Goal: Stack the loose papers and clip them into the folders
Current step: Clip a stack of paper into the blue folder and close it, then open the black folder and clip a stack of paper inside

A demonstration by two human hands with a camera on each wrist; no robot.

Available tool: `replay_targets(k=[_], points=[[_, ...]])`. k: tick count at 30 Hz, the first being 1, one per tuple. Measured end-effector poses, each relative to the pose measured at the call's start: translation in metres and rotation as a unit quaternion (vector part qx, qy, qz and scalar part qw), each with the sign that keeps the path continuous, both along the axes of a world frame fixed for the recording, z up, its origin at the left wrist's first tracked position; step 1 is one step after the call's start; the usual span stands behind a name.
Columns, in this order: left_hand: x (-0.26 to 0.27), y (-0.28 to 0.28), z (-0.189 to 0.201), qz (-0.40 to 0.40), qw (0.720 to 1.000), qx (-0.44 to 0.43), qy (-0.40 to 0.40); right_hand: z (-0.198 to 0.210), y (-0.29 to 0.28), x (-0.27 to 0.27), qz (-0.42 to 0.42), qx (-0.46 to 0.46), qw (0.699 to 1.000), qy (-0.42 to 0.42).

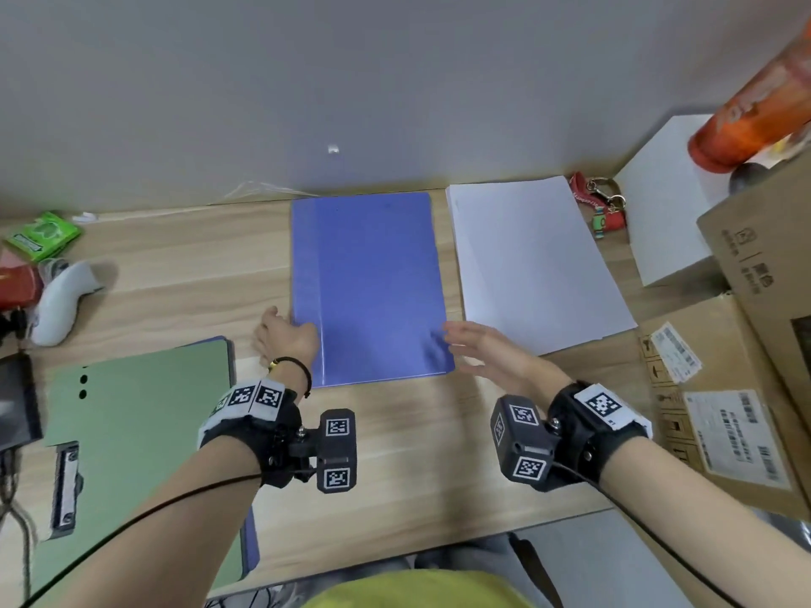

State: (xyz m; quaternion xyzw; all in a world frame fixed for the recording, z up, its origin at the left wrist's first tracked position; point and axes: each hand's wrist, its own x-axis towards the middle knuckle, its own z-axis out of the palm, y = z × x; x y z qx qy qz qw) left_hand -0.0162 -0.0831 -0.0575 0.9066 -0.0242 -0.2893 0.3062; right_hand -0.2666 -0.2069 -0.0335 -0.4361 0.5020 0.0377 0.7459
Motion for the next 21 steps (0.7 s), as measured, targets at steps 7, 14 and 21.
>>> replay_targets(k=[7,14,21], points=[[-0.04,-0.054,0.001,-0.071,0.973,-0.187,0.115,0.013,-0.077,-0.095,-0.256,-0.182,0.943,0.109],[-0.098,-0.084,0.013,-0.182,0.903,-0.156,0.356,-0.018,-0.084,-0.135,-0.141,-0.241,0.925,0.258],[-0.123,-0.098,0.021,-0.201,0.882,-0.137,0.404,-0.025,-0.105,-0.138,-0.101,-0.254,0.908,0.318]])
